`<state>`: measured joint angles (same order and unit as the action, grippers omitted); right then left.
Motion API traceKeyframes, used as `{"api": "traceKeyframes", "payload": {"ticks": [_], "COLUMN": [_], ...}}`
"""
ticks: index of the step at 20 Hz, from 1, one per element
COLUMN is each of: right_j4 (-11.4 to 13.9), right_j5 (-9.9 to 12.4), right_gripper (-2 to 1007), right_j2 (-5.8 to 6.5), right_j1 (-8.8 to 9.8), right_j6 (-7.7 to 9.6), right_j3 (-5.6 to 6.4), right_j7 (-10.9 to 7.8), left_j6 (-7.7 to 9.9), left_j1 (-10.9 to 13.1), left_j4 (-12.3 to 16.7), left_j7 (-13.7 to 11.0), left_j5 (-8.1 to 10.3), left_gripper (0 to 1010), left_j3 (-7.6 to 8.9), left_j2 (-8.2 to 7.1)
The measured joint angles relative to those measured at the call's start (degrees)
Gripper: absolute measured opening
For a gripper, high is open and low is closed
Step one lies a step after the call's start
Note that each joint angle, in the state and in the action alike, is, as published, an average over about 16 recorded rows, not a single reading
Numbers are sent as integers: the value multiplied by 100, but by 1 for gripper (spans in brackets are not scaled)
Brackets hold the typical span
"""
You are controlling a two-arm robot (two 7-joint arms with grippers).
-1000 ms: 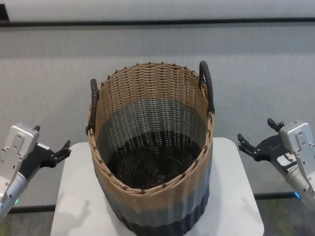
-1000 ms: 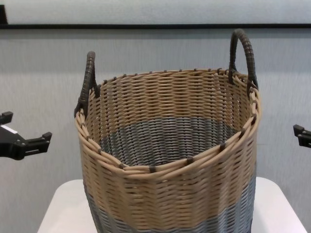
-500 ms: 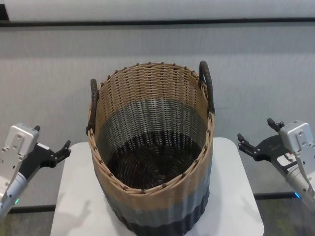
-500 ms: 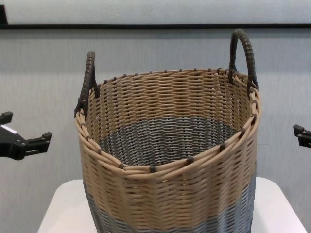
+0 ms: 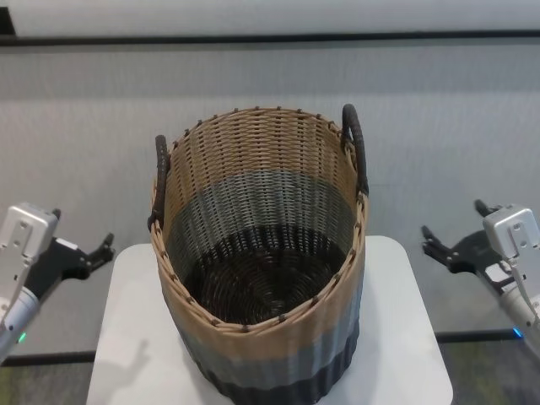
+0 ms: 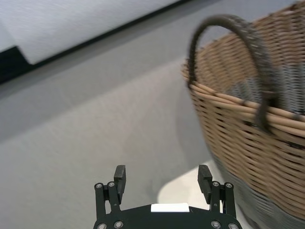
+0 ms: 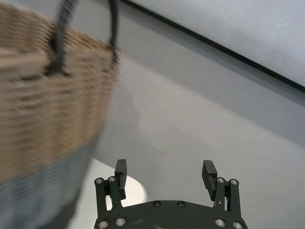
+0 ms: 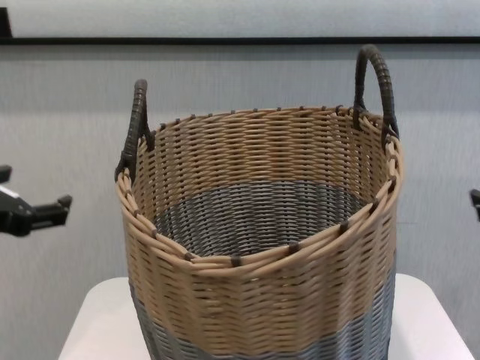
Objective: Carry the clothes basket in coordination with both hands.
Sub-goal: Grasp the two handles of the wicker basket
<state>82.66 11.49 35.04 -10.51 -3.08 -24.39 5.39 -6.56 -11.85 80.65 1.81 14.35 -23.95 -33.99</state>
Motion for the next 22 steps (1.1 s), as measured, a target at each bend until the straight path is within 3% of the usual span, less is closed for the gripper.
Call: {"api": "traceKeyframes", "payload": {"ticks": [8,13,17,22], "right_j4": [277,452,605,772], "right_j5": [-399,-572,-641,-678], "right_gripper": [1005,1005,1005,1005], "right_j2": [53,49,16,-40], "right_j1": [86,84,58,17], "right_j6": [604,804,858,832], "right_j3": [243,405,527,645], "right_j7": [488,677,744,739], "left_j6": [-18,-16,111,390], "left_j1": [-97,-157,-177,-147], "left_j4": [-48,-28,92,393], "left_j7": [222,286,133,-331], "left_j5": [-58,-2,211,657], "left_gripper": [1002,1002,1002,1002], "left_j3": [334,590,806,1045], "left_j2": [129,192,201,113]}}
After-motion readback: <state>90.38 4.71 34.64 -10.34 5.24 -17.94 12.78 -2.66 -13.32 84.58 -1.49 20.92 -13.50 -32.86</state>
